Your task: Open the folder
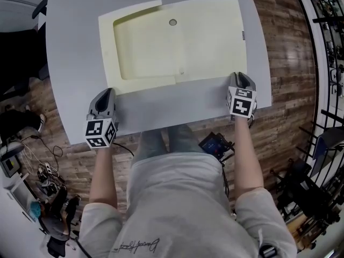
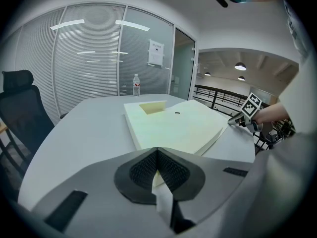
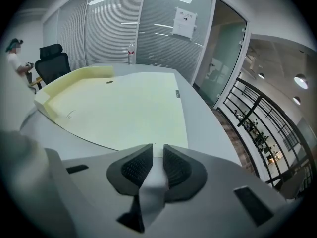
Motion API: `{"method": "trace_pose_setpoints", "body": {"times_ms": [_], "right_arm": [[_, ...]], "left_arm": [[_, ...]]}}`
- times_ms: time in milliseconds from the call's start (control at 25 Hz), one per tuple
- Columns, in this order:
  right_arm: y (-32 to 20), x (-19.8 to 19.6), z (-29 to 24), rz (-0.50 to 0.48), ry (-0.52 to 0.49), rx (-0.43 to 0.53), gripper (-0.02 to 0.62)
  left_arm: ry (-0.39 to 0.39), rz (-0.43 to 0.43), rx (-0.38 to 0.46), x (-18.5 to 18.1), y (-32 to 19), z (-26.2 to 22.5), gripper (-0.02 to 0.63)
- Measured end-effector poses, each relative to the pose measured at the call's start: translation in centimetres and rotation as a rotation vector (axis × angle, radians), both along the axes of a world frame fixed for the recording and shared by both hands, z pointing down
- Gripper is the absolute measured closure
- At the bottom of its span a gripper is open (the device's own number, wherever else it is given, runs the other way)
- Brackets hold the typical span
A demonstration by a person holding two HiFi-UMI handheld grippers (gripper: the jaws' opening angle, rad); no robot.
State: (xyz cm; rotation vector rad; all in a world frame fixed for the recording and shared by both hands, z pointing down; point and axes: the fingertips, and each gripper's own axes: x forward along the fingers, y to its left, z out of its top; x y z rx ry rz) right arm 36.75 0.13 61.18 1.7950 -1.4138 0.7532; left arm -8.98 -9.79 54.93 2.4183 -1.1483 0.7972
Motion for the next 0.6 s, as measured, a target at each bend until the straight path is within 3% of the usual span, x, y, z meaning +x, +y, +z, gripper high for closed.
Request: {"method": "trace_pose_setpoints", "body": {"times_ms": [200, 440, 600], "right_arm": [[-0.13, -0.6, 0.1, -0.018, -0.027, -0.003, 0.565], [0.0, -0.48, 0.23, -0.019, -0.04, -0.004, 0.571], [0.13, 0.0, 0.22, 0.029, -0.082, 0.011, 0.571]], "left_arm": [[0.005, 0.0, 0.003, 0.07, -0.03, -0.11, 0.597], [0.014, 0.001, -0.002, 0.23, 0.17, -0.09, 0.597], [0.009, 0.003, -0.011, 0.54, 0.2, -0.17, 0.597]]}}
